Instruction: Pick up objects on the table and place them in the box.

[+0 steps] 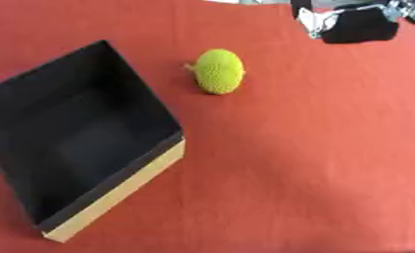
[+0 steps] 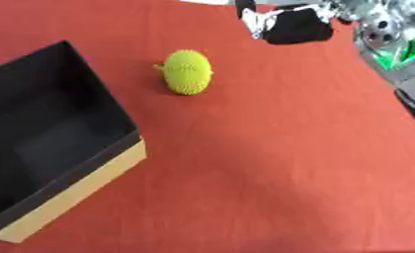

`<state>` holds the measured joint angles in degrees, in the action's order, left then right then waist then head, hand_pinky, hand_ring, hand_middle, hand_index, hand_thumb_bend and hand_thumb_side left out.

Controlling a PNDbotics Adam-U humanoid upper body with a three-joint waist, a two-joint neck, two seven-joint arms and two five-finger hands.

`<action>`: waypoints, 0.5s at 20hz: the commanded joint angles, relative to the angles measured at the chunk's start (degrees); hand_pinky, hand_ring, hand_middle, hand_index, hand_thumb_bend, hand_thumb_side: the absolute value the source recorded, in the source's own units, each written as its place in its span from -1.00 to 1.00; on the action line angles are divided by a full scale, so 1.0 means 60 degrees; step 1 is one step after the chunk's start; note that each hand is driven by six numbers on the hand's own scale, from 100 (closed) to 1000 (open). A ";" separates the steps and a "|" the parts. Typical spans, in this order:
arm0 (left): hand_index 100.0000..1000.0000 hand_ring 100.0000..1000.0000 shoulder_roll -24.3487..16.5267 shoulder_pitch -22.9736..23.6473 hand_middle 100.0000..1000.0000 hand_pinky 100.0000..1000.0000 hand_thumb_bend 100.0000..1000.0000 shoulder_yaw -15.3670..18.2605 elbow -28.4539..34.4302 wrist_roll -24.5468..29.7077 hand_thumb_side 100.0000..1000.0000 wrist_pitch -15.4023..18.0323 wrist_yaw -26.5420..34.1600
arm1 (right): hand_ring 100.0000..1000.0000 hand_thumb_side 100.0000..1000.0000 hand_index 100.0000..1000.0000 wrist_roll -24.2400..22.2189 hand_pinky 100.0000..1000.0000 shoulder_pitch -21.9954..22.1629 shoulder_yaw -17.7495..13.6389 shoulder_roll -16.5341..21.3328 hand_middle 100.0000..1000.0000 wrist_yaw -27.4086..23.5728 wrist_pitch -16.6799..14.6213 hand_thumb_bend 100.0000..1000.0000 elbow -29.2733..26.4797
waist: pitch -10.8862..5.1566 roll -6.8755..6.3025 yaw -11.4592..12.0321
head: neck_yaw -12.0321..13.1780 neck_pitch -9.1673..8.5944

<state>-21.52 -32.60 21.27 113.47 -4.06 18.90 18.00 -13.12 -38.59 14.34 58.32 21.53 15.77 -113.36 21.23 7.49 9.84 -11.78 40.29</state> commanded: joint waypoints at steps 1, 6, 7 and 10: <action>0.40 0.31 -0.0135 -0.0129 0.12 0.16 -1.00 -0.0011 0.0187 0.0060 -0.65 -0.0001 0.0035 | 1.00 -0.18 0.74 -0.0267 0.63 -0.0213 -0.0198 0.0536 0.76 -0.0510 0.0263 -1.00 -0.0199 | -0.0169 -0.0095 0.0006 | -0.0093 0.0070; 0.40 0.30 -0.0104 -0.0119 0.12 0.16 -1.00 -0.0023 0.0187 0.0134 -0.64 -0.0055 0.0086 | 1.00 -0.17 0.75 -0.0880 0.65 -0.1166 0.0609 -0.0077 0.77 -0.1253 0.0679 -1.00 0.0398 | -0.0167 -0.0077 0.0086 | -0.0348 0.0207; 0.40 0.30 -0.0103 -0.0114 0.12 0.16 -1.00 -0.0019 0.0187 0.0134 -0.64 -0.0062 0.0089 | 1.00 -0.20 0.74 -0.1030 0.65 -0.1393 0.0748 -0.0206 0.73 -0.1404 0.0719 -1.00 0.0570 | -0.0174 -0.0075 0.0079 | -0.0345 0.0217; 0.40 0.30 -0.0105 -0.0092 0.12 0.16 -1.00 -0.0016 0.0187 0.0133 -0.64 -0.0085 0.0090 | 1.00 -0.24 0.73 -0.1479 0.66 -0.1921 0.0947 -0.0483 0.73 -0.1853 0.0803 -1.00 0.1066 | -0.0194 -0.0069 0.0056 | -0.0318 0.0236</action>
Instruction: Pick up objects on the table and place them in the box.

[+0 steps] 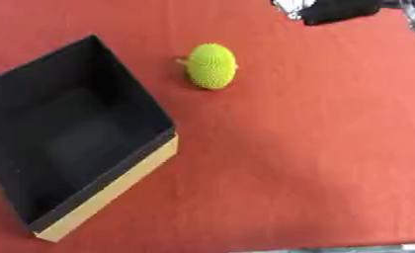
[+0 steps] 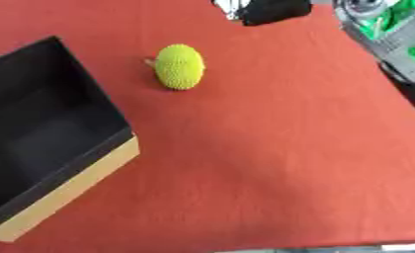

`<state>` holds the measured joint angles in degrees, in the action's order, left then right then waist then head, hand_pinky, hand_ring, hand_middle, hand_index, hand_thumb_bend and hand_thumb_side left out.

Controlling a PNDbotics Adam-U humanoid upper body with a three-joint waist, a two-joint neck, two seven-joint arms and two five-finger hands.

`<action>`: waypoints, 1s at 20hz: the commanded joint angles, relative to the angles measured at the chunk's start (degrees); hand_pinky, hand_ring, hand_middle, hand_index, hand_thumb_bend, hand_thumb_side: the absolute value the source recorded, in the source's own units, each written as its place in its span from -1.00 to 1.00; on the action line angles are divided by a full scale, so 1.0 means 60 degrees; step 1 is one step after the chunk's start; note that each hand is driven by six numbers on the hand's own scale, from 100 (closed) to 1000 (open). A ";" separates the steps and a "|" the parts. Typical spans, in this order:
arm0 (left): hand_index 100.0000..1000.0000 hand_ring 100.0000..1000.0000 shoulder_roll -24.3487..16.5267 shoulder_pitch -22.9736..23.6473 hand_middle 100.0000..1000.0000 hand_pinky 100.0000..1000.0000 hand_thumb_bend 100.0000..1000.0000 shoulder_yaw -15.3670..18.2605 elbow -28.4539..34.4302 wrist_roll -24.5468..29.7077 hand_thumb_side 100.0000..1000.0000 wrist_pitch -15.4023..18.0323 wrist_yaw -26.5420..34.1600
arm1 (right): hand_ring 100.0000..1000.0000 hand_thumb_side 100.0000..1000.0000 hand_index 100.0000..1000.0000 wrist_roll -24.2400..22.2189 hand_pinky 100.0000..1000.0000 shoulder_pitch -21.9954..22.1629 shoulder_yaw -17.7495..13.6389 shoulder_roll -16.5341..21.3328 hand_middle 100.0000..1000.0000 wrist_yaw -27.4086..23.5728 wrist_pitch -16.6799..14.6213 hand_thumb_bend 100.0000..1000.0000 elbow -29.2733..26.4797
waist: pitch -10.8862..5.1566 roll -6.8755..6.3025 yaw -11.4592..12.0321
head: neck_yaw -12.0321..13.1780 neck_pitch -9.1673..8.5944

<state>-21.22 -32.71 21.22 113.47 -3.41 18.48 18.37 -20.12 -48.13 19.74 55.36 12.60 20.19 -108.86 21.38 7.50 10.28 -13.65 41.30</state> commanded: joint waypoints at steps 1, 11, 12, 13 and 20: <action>0.40 0.30 -0.0156 -0.0067 0.12 0.16 -1.00 -0.0007 0.0187 0.0025 -0.64 -0.0021 0.0028 | 1.00 -0.25 0.73 -0.0463 0.66 -0.0459 0.0071 -0.0052 0.74 -0.0481 0.0088 -1.00 0.0445 | -0.0224 -0.0070 -0.0025 | 0.0002 0.0072; 0.40 0.30 -0.0117 -0.0079 0.12 0.16 -1.00 -0.0031 0.0187 0.0026 -0.63 -0.0044 0.0044 | 1.00 -0.18 0.73 -0.1610 0.70 -0.1361 0.0668 -0.0801 0.77 -0.0427 -0.0117 -1.00 0.1689 | -0.0251 -0.0071 0.0011 | -0.0049 0.0105; 0.40 0.30 -0.0109 -0.0085 0.12 0.16 -1.00 -0.0034 0.0187 0.0027 -0.63 -0.0047 0.0049 | 1.00 -0.18 0.73 -0.1696 0.70 -0.1419 0.0717 -0.0892 0.77 -0.0418 -0.0196 -1.00 0.1833 | -0.0248 -0.0071 0.0020 | -0.0054 0.0104; 0.40 0.30 -0.0102 -0.0090 0.12 0.16 -1.00 -0.0039 0.0187 0.0031 -0.63 -0.0050 0.0054 | 1.00 -0.20 0.73 -0.1777 0.70 -0.1471 0.0758 -0.0983 0.77 -0.0408 -0.0273 -1.00 0.1987 | -0.0245 -0.0071 0.0028 | -0.0058 0.0103; 0.40 0.30 -0.0054 -0.0135 0.12 0.16 -1.00 -0.0057 0.0187 0.0046 -0.62 -0.0062 0.0076 | 1.00 -0.31 0.74 -0.2062 0.72 -0.1595 0.0967 -0.1451 0.79 -0.0282 -0.0691 -1.00 0.2867 | -0.0229 -0.0068 0.0088 | -0.0024 0.0086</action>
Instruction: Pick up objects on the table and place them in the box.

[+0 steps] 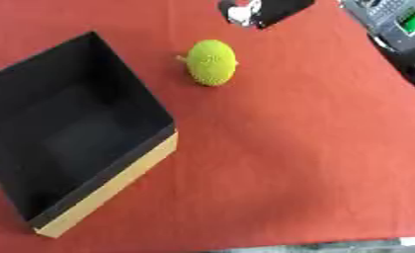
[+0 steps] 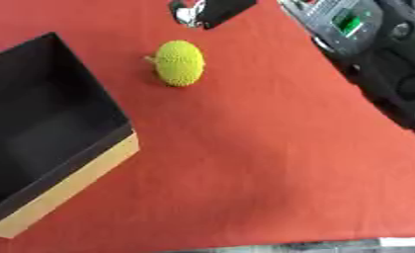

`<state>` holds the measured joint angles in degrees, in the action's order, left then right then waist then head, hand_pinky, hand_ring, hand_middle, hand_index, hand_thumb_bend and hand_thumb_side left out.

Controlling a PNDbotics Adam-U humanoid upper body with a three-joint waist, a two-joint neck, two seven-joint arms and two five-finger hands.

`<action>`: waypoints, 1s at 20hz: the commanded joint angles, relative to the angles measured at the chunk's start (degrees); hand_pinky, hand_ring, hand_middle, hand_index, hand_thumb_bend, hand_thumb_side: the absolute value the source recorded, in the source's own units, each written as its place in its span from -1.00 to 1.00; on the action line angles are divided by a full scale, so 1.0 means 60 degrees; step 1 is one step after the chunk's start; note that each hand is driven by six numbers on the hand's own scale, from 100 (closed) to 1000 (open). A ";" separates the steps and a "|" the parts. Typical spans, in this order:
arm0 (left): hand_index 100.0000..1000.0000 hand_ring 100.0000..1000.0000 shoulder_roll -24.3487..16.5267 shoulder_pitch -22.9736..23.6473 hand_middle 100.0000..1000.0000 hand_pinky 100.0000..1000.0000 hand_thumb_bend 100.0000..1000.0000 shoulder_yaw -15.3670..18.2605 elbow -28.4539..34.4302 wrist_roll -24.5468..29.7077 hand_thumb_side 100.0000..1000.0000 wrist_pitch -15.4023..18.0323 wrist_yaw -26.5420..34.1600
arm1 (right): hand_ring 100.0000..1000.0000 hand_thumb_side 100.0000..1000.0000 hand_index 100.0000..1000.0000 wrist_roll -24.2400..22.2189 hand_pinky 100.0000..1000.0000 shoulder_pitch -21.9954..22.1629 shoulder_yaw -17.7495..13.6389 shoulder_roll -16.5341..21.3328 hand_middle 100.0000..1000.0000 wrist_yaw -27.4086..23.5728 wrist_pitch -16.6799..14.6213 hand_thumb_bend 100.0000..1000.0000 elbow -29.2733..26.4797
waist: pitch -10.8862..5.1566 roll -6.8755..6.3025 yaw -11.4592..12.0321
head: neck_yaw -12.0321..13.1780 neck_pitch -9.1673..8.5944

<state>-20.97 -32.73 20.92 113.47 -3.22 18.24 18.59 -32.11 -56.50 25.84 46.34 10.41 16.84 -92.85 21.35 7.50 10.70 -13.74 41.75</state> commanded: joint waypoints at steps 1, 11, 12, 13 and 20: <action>0.40 0.30 -0.0088 -0.0137 0.12 0.16 -1.00 -0.0013 0.0186 0.0019 -0.62 -0.0025 0.0043 | 1.00 -0.32 0.74 -0.0070 0.72 -0.0211 -0.0023 -0.0016 0.79 0.0108 -0.0164 -1.00 0.0288 | -0.0223 -0.0071 0.0026 | -0.0007 0.0004; 0.39 0.30 -0.0018 -0.0186 0.11 0.16 -1.00 -0.0055 0.0186 0.0088 -0.62 -0.0056 0.0097 | 1.00 -0.30 0.76 -0.0090 0.72 -0.0173 0.0257 -0.0618 0.84 0.0389 -0.0381 -1.00 0.1206 | -0.0200 -0.0094 0.0080 | -0.0044 -0.0078; 0.38 0.30 -0.0014 -0.0192 0.11 0.16 -1.00 -0.0057 0.0186 0.0093 -0.62 -0.0055 0.0100 | 1.00 -0.30 0.76 -0.0078 0.72 -0.0136 0.0298 -0.0637 0.84 0.0385 -0.0399 -1.00 0.1261 | -0.0195 -0.0095 0.0084 | -0.0044 -0.0098; 0.38 0.30 -0.0012 -0.0194 0.11 0.16 -1.00 -0.0057 0.0186 0.0096 -0.62 -0.0054 0.0103 | 1.00 -0.30 0.77 -0.0067 0.72 -0.0103 0.0335 -0.0648 0.84 0.0381 -0.0420 -1.00 0.1296 | -0.0192 -0.0097 0.0085 | -0.0042 -0.0116; 0.38 0.30 -0.0004 -0.0191 0.11 0.16 -1.00 -0.0063 0.0186 0.0116 -0.62 -0.0063 0.0120 | 1.00 -0.33 0.78 -0.0008 0.73 -0.0029 0.0440 -0.0760 0.85 0.0410 -0.0490 -1.00 0.1479 | -0.0189 -0.0116 0.0085 | -0.0059 -0.0242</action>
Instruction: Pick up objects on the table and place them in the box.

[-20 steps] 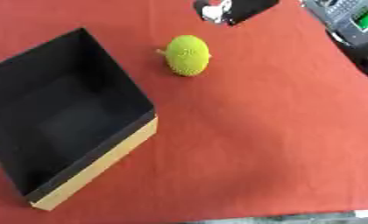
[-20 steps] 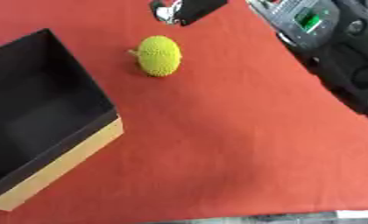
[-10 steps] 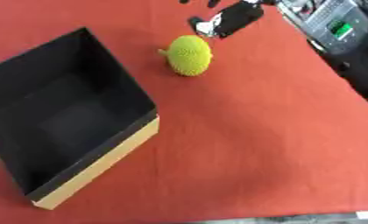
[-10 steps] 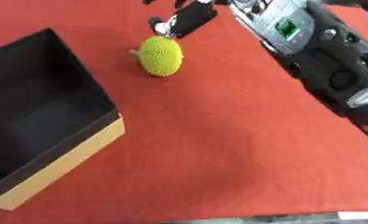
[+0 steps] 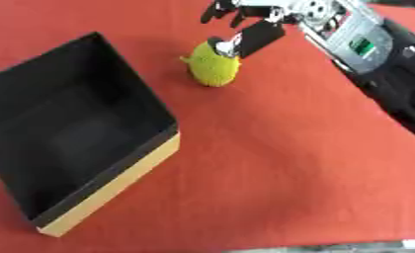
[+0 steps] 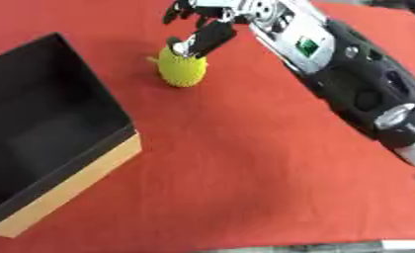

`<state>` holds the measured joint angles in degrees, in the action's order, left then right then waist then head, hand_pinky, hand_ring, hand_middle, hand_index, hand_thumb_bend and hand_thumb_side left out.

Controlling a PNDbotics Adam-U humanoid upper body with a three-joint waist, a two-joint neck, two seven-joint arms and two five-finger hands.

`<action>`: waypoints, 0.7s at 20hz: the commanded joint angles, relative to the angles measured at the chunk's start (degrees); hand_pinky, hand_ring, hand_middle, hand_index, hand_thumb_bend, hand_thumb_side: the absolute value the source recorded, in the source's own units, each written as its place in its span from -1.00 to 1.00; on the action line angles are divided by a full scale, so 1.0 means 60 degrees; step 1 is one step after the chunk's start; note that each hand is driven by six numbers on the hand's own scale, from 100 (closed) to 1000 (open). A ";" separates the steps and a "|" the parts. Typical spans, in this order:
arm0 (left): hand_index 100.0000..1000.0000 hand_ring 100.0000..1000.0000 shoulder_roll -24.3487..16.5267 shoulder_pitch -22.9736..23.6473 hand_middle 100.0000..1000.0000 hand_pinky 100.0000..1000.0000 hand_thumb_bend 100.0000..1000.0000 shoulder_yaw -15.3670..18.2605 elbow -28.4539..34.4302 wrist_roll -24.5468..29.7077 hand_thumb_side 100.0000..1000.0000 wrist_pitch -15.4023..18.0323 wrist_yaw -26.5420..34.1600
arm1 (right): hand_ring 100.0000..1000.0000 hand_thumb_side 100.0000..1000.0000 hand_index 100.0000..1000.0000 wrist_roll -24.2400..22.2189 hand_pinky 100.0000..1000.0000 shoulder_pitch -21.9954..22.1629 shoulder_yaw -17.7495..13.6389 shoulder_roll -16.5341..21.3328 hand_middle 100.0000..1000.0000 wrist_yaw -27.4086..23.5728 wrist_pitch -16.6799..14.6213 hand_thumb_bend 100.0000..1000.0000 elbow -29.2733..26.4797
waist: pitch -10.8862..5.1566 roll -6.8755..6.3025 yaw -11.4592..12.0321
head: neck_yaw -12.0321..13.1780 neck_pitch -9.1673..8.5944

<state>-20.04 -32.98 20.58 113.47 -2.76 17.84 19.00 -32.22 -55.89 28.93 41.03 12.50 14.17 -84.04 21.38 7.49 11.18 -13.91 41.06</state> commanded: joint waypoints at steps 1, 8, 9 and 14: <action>0.38 0.30 -0.0156 -0.0150 0.11 0.16 -1.00 -0.0009 0.0186 0.0047 -0.62 0.0002 0.0054 | 1.00 -0.33 0.78 0.0015 0.73 -0.0130 -0.0069 0.0104 0.85 0.0062 -0.0052 -1.00 0.0025 | -0.0195 -0.0113 0.0008 | -0.0030 -0.0131; 0.38 0.30 -0.0132 -0.0163 0.11 0.16 -1.00 -0.0025 0.0186 0.0060 -0.61 -0.0010 0.0069 | 1.00 -0.33 0.79 0.0128 0.73 -0.0036 -0.0015 0.0084 0.86 0.0144 -0.0101 -1.00 0.0181 | -0.0202 -0.0100 0.0046 | 0.0026 -0.0131; 0.38 0.30 -0.0129 -0.0164 0.11 0.16 -1.00 -0.0028 0.0186 0.0066 -0.61 -0.0013 0.0071 | 1.00 -0.33 0.79 0.0145 0.73 -0.0021 -0.0004 0.0081 0.86 0.0150 -0.0111 -1.00 0.0202 | -0.0202 -0.0100 0.0052 | 0.0027 -0.0133; 0.38 0.30 -0.0118 -0.0162 0.11 0.16 -1.00 -0.0040 0.0186 0.0095 -0.60 -0.0028 0.0090 | 1.00 -0.28 0.81 0.0117 0.75 0.0054 0.0075 0.0051 0.88 0.0225 -0.0126 -1.00 0.0310 | -0.0201 -0.0100 0.0077 | 0.0034 -0.0131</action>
<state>-20.01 -33.12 20.50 113.47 -2.49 17.61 19.17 -31.54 -54.85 29.76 40.46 13.27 13.48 -82.08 21.38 7.49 11.65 -13.71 40.73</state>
